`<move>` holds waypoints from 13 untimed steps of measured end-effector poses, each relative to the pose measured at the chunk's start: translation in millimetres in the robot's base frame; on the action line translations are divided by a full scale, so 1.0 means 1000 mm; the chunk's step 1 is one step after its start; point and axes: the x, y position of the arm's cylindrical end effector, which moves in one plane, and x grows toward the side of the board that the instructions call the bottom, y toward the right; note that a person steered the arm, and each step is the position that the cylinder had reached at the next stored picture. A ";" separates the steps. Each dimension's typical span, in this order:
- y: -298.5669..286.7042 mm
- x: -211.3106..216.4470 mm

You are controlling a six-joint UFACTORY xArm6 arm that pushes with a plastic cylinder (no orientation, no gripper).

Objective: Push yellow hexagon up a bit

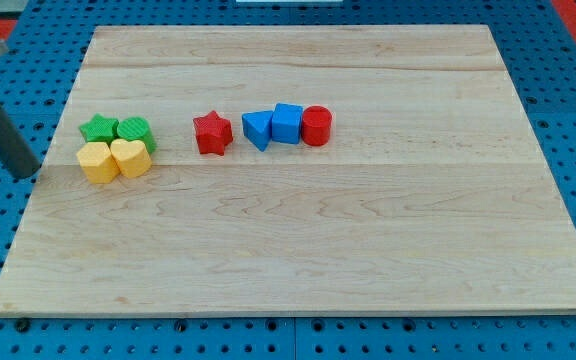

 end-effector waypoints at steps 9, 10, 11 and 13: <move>0.096 0.036; 0.108 0.035; 0.107 0.020; 0.078 0.021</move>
